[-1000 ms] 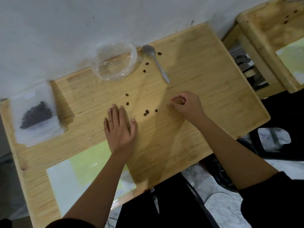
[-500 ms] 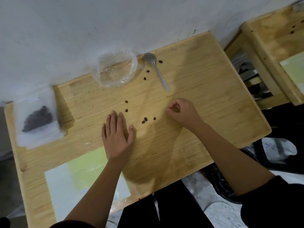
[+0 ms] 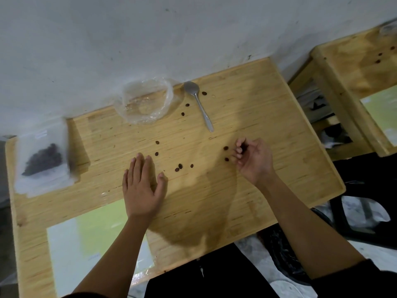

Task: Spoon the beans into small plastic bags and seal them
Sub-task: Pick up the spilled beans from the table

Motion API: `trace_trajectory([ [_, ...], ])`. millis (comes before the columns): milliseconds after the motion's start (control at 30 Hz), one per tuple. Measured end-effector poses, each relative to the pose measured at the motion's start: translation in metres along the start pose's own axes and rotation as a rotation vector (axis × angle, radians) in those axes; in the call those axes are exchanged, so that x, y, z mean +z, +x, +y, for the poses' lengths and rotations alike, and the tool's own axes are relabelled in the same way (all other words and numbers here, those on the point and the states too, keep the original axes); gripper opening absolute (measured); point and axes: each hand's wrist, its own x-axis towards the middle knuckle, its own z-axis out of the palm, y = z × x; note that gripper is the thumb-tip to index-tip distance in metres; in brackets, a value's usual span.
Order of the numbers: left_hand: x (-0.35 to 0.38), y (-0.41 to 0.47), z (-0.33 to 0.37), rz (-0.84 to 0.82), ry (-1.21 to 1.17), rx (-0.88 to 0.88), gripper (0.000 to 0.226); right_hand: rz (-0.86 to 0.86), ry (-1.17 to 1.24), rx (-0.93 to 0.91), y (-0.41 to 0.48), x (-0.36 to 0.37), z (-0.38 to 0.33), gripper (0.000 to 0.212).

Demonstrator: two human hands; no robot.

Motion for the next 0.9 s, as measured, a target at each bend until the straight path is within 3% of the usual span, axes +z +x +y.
trace_trajectory([
  [67, 0.0, 0.0, 0.001, 0.007, 0.001, 0.001, 0.065, 0.072, -0.137, -0.005, 0.001, -0.002, -0.005, 0.028],
  [167, 0.001, 0.0, 0.001, 0.027, 0.012, 0.008, 0.065, 0.17, -0.732, -0.138, 0.005, -0.009, -0.009, 0.026],
  [233, 0.001, 0.0, 0.001, 0.029, 0.012, 0.01, 0.065, 0.146, -0.97, -0.271, 0.01, -0.014, -0.007, 0.016],
  [433, 0.001, 0.0, 0.001, 0.037, 0.016, 0.01, 0.065, 0.131, -1.144, -0.429, 0.023, -0.013, -0.001, 0.019],
  [667, 0.001, 0.002, 0.0, 0.04, 0.009, 0.005, 0.066, 0.092, -1.295, -0.383, 0.033, -0.011, -0.002, 0.011],
  [767, 0.001, 0.001, 0.0, 0.034, 0.009, 0.006, 0.066, 0.102, -1.181, -0.299, 0.029, -0.004, -0.009, 0.007],
  [900, 0.002, 0.002, 0.001, 0.036, -0.004, -0.001, 0.066, 0.146, -0.528, -0.054, 0.021, -0.002, -0.018, 0.021],
])
